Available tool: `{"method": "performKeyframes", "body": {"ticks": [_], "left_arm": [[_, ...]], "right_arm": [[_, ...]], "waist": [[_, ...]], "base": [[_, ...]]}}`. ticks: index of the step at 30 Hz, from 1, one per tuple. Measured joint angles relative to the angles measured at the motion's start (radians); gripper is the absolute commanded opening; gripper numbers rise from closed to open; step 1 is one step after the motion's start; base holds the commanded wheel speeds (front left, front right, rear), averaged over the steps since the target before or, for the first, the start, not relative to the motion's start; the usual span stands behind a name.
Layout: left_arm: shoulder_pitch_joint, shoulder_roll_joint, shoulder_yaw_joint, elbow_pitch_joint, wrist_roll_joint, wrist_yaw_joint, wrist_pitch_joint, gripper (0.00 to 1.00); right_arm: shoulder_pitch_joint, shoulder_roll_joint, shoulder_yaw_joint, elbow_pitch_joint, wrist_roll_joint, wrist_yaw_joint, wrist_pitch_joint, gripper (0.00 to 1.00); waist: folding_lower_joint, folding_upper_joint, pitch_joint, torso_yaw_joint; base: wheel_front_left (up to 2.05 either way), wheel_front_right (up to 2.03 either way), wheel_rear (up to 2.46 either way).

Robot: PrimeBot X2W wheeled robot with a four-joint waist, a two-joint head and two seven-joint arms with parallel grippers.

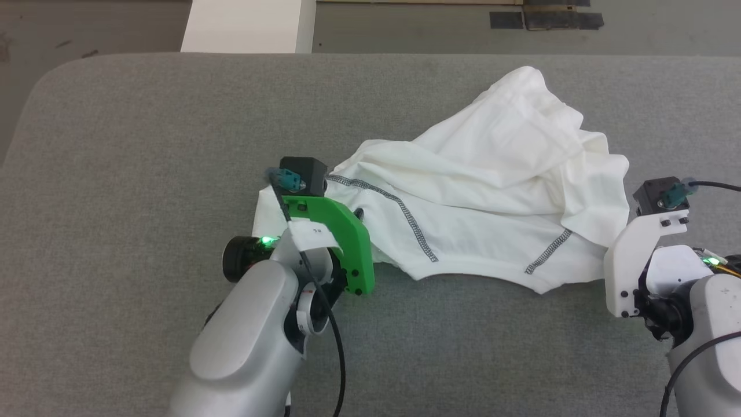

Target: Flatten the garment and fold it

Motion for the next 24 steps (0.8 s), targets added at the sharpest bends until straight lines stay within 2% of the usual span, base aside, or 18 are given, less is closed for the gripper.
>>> {"method": "performKeyframes", "body": {"ticks": [4, 11, 17, 24], "left_arm": [[-0.001, 0.001, 0.039, -0.031, -0.037, -0.009, -0.02, 0.0], [-0.088, 0.029, 0.145, -0.07, -0.103, -0.031, -0.044, 0.0], [-0.291, 0.069, 0.223, -0.057, -0.119, -0.049, -0.068, 0.0], [-0.513, 0.101, 0.274, -0.007, -0.088, -0.066, -0.132, 0.0]], "right_arm": [[0.001, 0.007, -0.012, -0.012, 0.047, 0.0, -0.019, 0.0], [-0.058, 0.044, -0.075, -0.103, 0.229, 0.0, -0.017, 0.0], [-0.257, 0.064, -0.106, -0.164, 0.352, 0.0, -0.003, 0.0], [-0.513, 0.096, -0.138, -0.147, 0.401, 0.0, -0.05, 0.0]], "waist": [[0.0, 0.0, -0.027, 0.001], [0.0, 0.0, -0.073, -0.006], [0.0, 0.0, -0.075, -0.029], [0.0, 0.0, -0.077, -0.055]], "base": [[0.0, 0.0, 0.0], [0.0, 0.0, 0.0], [0.0, 0.0, 0.0], [0.0, 0.0, 0.0]]}}
